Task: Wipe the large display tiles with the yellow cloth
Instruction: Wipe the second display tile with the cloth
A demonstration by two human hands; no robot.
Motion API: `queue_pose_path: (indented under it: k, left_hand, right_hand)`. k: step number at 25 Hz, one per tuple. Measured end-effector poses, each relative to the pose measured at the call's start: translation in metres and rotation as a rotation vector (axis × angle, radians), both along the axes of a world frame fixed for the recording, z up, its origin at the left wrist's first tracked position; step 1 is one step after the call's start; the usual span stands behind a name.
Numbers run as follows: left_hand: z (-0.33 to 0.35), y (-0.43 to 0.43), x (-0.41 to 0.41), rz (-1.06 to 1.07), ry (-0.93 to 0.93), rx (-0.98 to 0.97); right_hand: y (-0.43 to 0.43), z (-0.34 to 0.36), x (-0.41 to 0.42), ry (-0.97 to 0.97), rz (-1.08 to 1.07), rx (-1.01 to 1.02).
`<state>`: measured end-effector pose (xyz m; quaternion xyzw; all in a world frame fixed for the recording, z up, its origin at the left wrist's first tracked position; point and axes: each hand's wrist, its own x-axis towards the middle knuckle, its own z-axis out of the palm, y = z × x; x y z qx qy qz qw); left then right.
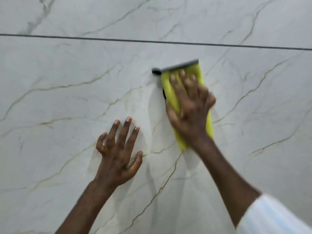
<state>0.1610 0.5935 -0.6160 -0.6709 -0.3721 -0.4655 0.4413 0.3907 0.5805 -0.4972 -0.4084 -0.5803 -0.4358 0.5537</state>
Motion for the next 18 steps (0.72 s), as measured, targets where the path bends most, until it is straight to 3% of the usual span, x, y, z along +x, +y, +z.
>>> queue_pose_path:
  k: [4,6,12,15,18]
  left_hand:
    - [0.058,0.000,0.024,-0.051,0.000,0.029]
    - [0.066,0.006,0.033,0.046,0.014,0.017]
    - [0.055,0.013,0.028,0.079,0.035,0.017]
    - [0.058,-0.004,0.057,-0.084,0.008,0.027]
    - [0.049,-0.009,0.102,-0.185,0.035,0.020]
  right_hand:
    - [-0.006,-0.128,0.013,0.030,-0.026,-0.072]
    - [-0.005,-0.110,0.021,-0.016,-0.016,-0.099]
    - [0.000,0.098,0.052,0.148,0.054,-0.047]
    - [0.002,0.074,0.063,0.107,0.012,0.012]
    - [0.002,-0.026,0.084,0.207,-0.044,-0.010]
